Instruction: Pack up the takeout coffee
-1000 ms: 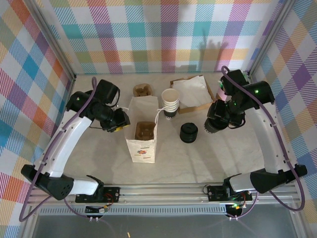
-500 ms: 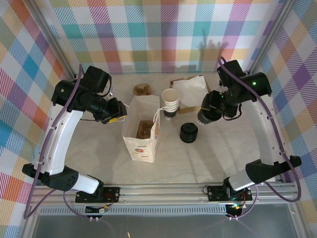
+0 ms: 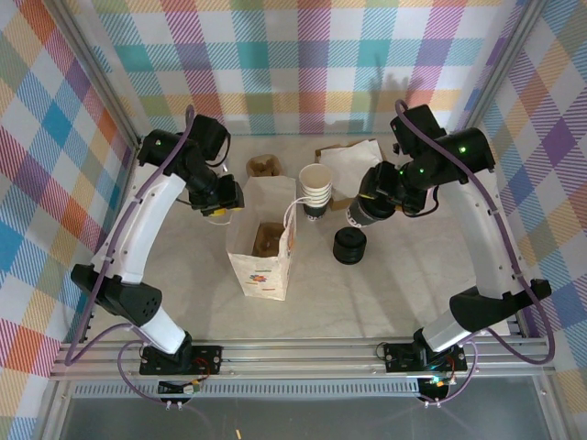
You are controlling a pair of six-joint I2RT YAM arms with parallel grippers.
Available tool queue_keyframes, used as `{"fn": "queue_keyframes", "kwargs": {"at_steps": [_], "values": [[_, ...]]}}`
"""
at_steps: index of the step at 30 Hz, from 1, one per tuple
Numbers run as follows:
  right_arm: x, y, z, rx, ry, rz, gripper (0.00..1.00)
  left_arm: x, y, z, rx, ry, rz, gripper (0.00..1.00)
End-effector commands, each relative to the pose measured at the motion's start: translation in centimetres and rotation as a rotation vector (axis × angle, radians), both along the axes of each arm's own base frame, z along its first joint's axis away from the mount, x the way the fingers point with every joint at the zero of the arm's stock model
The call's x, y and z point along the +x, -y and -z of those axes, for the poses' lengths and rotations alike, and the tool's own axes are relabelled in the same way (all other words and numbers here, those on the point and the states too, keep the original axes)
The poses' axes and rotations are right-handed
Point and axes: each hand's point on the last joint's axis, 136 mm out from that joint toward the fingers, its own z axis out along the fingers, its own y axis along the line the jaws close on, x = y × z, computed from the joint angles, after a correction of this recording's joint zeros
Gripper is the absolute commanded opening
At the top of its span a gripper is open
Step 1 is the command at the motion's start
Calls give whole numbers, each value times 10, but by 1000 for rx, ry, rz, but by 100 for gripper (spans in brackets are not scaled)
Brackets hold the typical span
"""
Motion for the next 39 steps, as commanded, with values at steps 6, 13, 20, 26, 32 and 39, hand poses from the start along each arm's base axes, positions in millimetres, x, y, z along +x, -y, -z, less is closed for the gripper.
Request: {"fn": "queue_keyframes", "kwargs": {"at_steps": [6, 13, 20, 26, 32, 39], "values": [[-40, 5, 3, -16, -149, 24, 26, 8, -7, 13, 71, -11, 84, 29], [-45, -6, -8, 36, -134, 27, 25, 10, -8, 11, 86, -4, 98, 7], [-53, -12, -23, 107, -117, 46, 23, 8, -7, -3, 64, 14, 82, 0], [-57, -12, -28, 124, -109, 54, 23, 4, -11, 13, 93, -30, 85, 29], [-58, -12, -29, 130, -105, 50, 22, 7, -15, 23, 137, -40, 117, 23], [-57, -16, -32, 149, -106, 41, 22, 9, -17, 12, 149, -14, 147, 0]]}}
